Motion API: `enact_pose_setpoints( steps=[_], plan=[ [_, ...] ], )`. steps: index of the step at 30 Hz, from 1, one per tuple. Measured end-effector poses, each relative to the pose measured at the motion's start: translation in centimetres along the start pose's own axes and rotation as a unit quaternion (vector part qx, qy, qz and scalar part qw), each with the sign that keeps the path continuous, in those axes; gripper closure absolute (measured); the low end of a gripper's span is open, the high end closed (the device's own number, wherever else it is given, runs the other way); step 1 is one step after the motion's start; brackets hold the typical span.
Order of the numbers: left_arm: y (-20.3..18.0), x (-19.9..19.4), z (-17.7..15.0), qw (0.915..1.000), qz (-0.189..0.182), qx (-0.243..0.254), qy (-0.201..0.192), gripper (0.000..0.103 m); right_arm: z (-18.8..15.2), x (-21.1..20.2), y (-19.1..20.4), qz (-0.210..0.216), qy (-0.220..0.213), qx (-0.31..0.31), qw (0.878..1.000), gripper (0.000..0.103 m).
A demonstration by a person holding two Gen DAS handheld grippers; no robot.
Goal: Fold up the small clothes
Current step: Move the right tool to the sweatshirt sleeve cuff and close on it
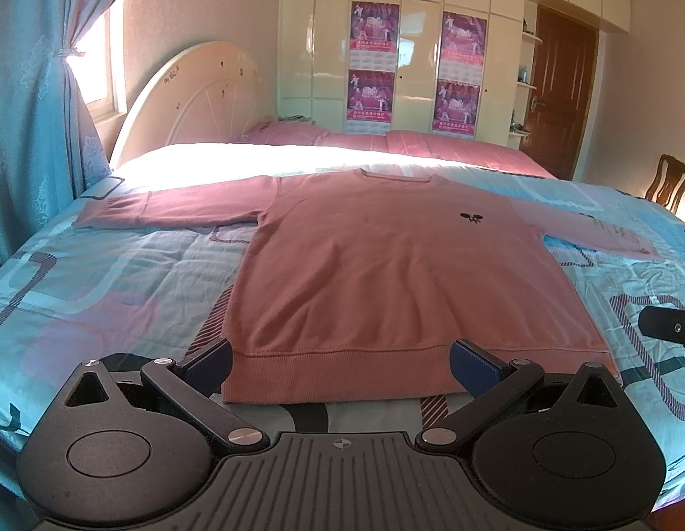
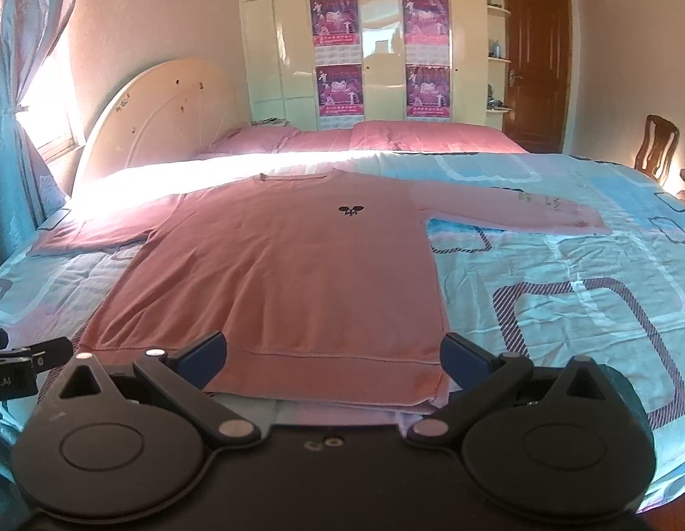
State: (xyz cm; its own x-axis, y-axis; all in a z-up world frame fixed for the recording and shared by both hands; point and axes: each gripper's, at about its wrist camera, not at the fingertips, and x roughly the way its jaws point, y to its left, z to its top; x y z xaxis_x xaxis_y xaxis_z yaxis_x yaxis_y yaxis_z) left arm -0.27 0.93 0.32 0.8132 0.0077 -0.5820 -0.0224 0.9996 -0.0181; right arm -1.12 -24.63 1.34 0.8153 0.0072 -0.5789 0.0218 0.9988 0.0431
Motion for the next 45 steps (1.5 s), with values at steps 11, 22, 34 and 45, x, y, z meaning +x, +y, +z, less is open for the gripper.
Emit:
enact_pose_setpoints(
  steps=[11,22,34,45],
  plan=[
    [0.3,2.3,1.9,0.9962,-0.067,-0.055,-0.006,0.0,1.7,0.7,-3.5,-0.051,-0.029,0.026,0.998,0.001],
    [-3.0,9.1,5.4,0.9946,-0.095,-0.042,0.001,0.0,4.6,5.1,-11.3,-0.096,-0.04,0.087,0.991,0.018],
    [-10.6,20.7,11.8,0.9986,-0.053,0.006,-0.007,0.0,9.4,14.6,-22.7,-0.152,-0.038,0.149,0.976,0.049],
    [-16.3,29.1,15.4,0.9988,-0.028,0.024,0.034,0.02,12.0,25.5,-35.1,-0.191,-0.011,0.239,0.952,0.067]
  ],
)
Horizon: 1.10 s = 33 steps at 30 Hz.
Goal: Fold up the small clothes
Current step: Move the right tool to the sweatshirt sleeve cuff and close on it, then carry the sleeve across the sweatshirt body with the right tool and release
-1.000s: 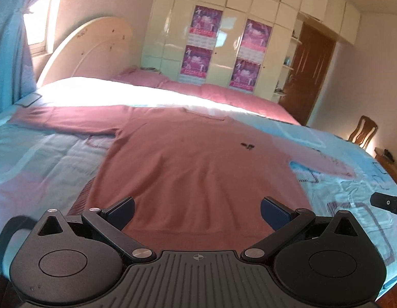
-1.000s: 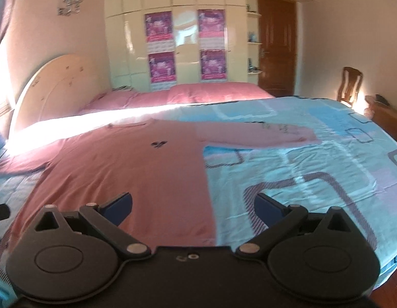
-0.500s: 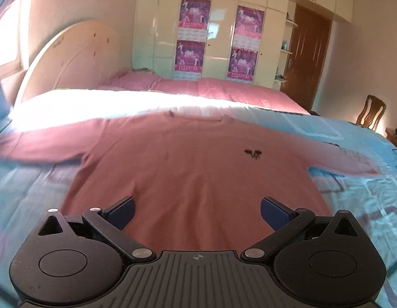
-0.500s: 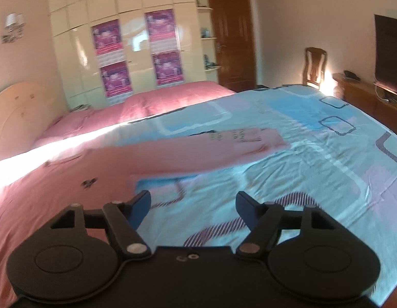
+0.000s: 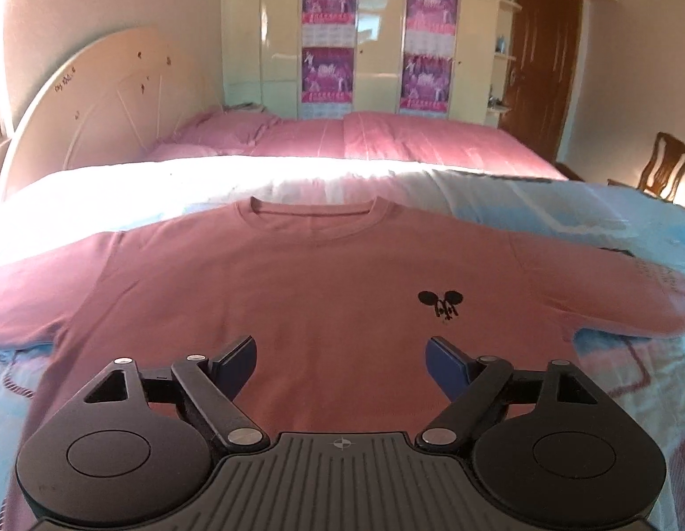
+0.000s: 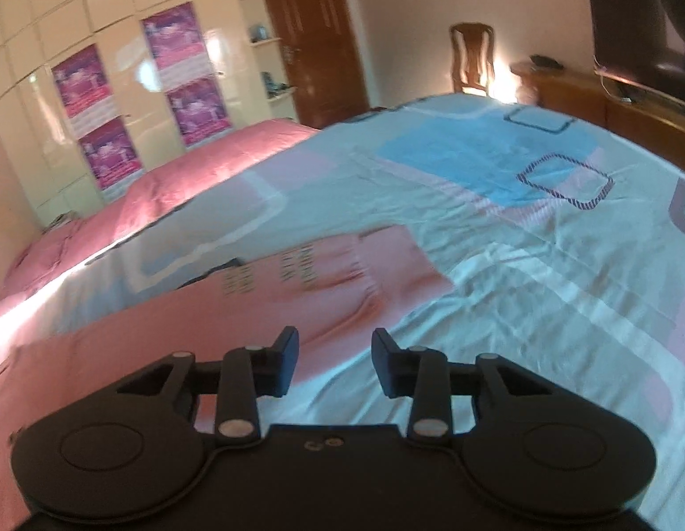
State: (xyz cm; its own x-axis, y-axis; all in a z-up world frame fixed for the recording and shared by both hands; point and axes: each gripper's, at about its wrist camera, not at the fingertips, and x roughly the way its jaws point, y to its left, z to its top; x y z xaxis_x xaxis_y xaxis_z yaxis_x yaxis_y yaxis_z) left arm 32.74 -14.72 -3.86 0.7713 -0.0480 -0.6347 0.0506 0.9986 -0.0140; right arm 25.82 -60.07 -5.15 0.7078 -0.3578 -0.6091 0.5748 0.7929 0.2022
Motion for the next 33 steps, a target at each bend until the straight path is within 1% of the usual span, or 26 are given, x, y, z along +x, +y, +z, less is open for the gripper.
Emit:
enact_pose_setpoints(
  steps=[3,5,8,9,10,12,15,16,17,18,20,21,22,23,25,28,30,33],
  plan=[
    [-1.0,1.9,0.4,0.9999,0.005,-0.002,0.014,0.02,0.6,2.9,-1.5,-0.003,0.012,0.029,1.0,0.064],
    [-1.5,2.8,0.5,0.9997,0.004,-0.003,0.022,0.02,0.7,4.5,-2.6,-0.004,0.025,0.054,0.998,0.061],
    [-2.2,3.7,0.5,0.9995,0.005,0.002,0.032,0.02,0.5,6.5,-4.3,0.002,0.049,0.099,0.994,0.057],
    [-2.4,3.9,0.5,0.9993,0.005,0.004,0.036,0.02,0.4,7.0,-5.0,0.011,0.054,0.118,0.991,0.056],
    [-2.5,4.1,0.4,0.9992,0.005,0.006,0.038,0.02,0.2,7.1,-5.3,0.02,0.05,0.13,0.99,0.056],
    [-2.9,4.5,0.4,0.999,0.003,0.01,0.044,0.02,0.2,7.3,-5.5,0.029,0.044,0.134,0.99,0.056],
    [-3.3,4.8,0.5,0.9988,0.004,0.013,0.048,0.02,0.3,7.6,-5.6,0.037,0.039,0.135,0.989,0.073],
    [-3.3,4.8,0.5,0.9988,0.005,0.015,0.047,0.02,0.4,7.8,-5.6,0.034,0.038,0.134,0.99,0.088],
    [-3.3,4.8,0.6,0.9988,0.006,0.017,0.046,0.02,0.5,7.9,-5.6,0.03,0.038,0.127,0.991,0.092],
    [-3.2,4.7,0.7,0.9988,0.006,0.017,0.045,0.02,0.7,7.7,-5.3,0.028,0.033,0.116,0.992,0.093],
    [-3.0,4.7,1.0,0.9988,0.009,0.02,0.044,0.02,1.1,6.6,-4.5,0.023,-0.006,0.072,0.997,0.094],
    [-2.8,4.8,1.1,0.9985,0.012,0.022,0.048,0.02,1.2,7.0,-4.0,0.003,-0.001,0.045,0.999,0.094],
    [-2.5,5.2,1.3,0.9981,0.012,0.023,0.055,0.02,1.2,8.0,-4.0,-0.01,0.021,0.045,0.999,0.093],
    [-2.2,5.3,1.3,0.9979,0.012,0.023,0.06,0.02,1.1,8.8,-4.2,-0.014,0.038,0.056,0.998,0.093],
    [-1.4,4.9,1.2,0.9979,0.014,0.022,0.06,0.02,1.4,8.6,-3.5,-0.019,0.027,0.042,0.999,0.094],
    [0.2,4.5,0.9,0.9978,0.018,0.012,0.062,0.02,1.6,8.1,-2.3,-0.017,0.014,0.026,0.999,0.094],
    [1.6,4.1,0.5,0.9979,0.02,0.005,0.061,0.02,1.9,7.6,-1.3,-0.013,0.003,0.005,1.0,0.094],
    [3.6,3.8,0.0,0.998,0.022,0.0,0.059,0.02,2.5,6.6,1.6,0.001,-0.021,-0.035,0.999,0.094]
  ],
)
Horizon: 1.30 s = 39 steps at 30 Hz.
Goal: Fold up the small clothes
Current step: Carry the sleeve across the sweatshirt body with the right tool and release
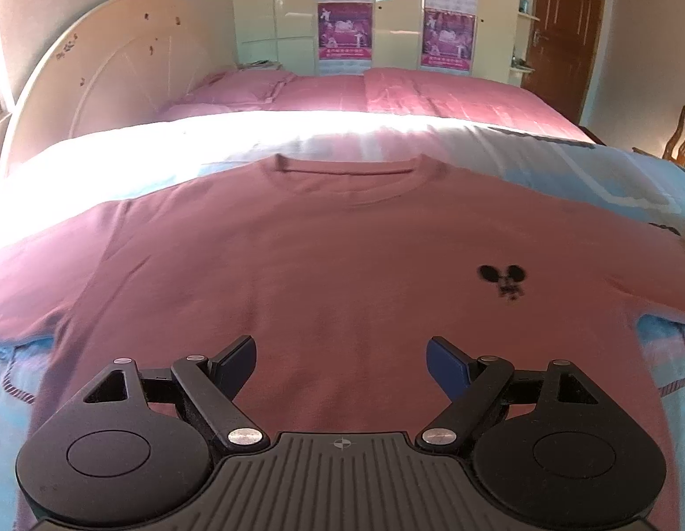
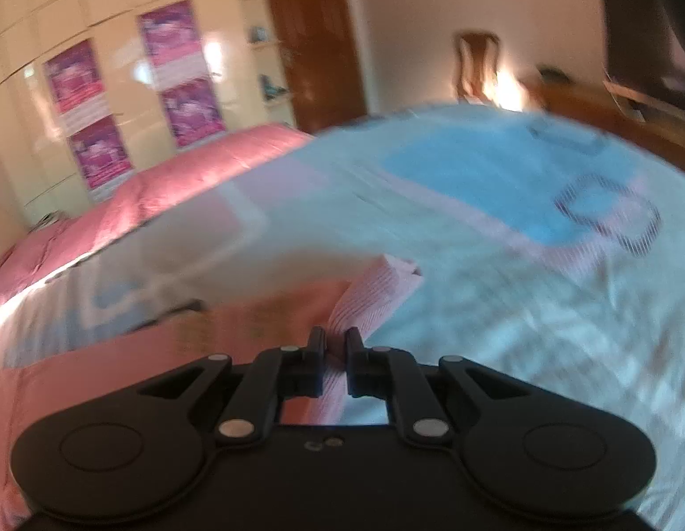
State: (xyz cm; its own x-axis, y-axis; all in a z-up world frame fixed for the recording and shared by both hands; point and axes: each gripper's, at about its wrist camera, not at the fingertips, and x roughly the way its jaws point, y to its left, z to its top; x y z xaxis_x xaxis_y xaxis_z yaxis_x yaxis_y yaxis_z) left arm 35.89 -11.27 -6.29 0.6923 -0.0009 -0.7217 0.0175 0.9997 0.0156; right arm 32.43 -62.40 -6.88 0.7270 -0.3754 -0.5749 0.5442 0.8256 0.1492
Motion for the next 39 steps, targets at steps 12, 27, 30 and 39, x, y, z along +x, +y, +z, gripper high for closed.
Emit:
enact_pose_setpoints(
  steps=[12,27,30,39],
  plan=[
    [8.4,2.4,0.7,0.999,-0.022,-0.04,-0.004,0.02,-1.9,-5.7,19.4,0.136,-0.018,-0.146,0.98,0.095],
    [14.1,4.0,1.1,0.9943,-0.081,-0.068,-0.012,0.02,-16.2,-6.9,39.4,0.26,0.097,-0.316,0.907,0.076],
    [13.0,4.9,1.6,0.9912,-0.112,-0.07,-0.01,0.02,-16.2,-8.2,38.7,0.281,0.08,-0.312,0.904,0.064],
    [4.5,10.9,3.7,0.9729,-0.22,-0.065,0.029,0.046,-11.0,-9.8,29.1,0.157,0.023,-0.201,0.967,0.09]
  ],
)
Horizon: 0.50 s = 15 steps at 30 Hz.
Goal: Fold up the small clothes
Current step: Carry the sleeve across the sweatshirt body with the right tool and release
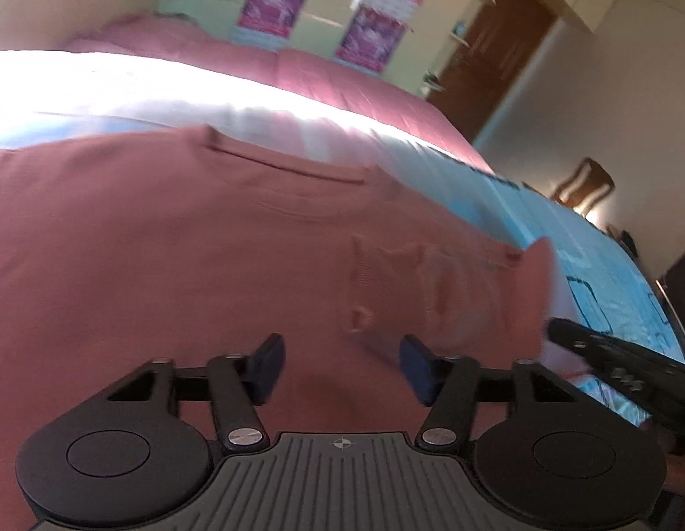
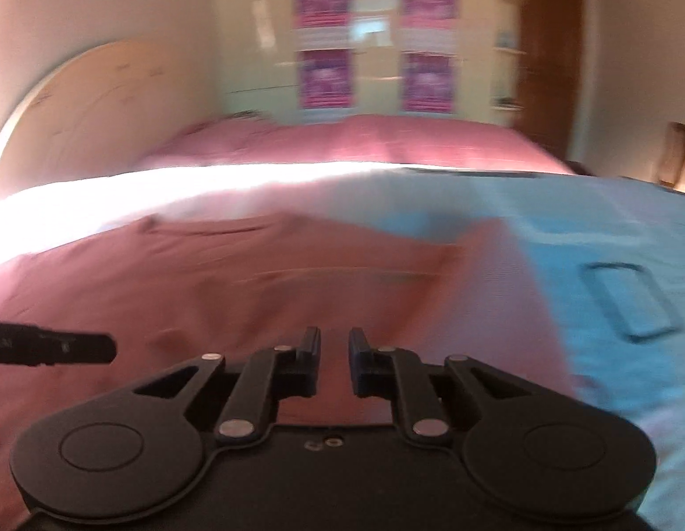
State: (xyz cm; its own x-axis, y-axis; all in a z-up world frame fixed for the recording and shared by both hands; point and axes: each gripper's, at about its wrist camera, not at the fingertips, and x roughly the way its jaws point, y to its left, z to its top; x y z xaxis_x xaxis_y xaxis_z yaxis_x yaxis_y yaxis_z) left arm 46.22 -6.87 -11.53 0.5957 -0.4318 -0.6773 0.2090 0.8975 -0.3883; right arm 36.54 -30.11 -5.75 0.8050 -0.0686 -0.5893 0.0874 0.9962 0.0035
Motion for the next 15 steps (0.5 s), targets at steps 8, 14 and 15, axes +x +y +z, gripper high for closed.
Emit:
enact_pose_setpoints(
  steps=[8,14,15],
  plan=[
    [-2.7,5.1,1.4,0.9999,0.003,0.01,0.012,0.096,-2.1,-1.9,-8.4,-0.092,0.01,0.103,0.99,0.09],
    [-2.5,-0.7,2.0,0.9968,0.004,0.026,-0.075,0.097,-1.9,-0.1,-10.0,-0.106,0.013,0.134,0.985,0.09],
    [-2.2,-2.2,2.1,0.9948,0.011,0.032,-0.096,0.097,-1.9,0.0,-10.0,-0.105,0.012,0.134,0.985,0.09]
  ],
)
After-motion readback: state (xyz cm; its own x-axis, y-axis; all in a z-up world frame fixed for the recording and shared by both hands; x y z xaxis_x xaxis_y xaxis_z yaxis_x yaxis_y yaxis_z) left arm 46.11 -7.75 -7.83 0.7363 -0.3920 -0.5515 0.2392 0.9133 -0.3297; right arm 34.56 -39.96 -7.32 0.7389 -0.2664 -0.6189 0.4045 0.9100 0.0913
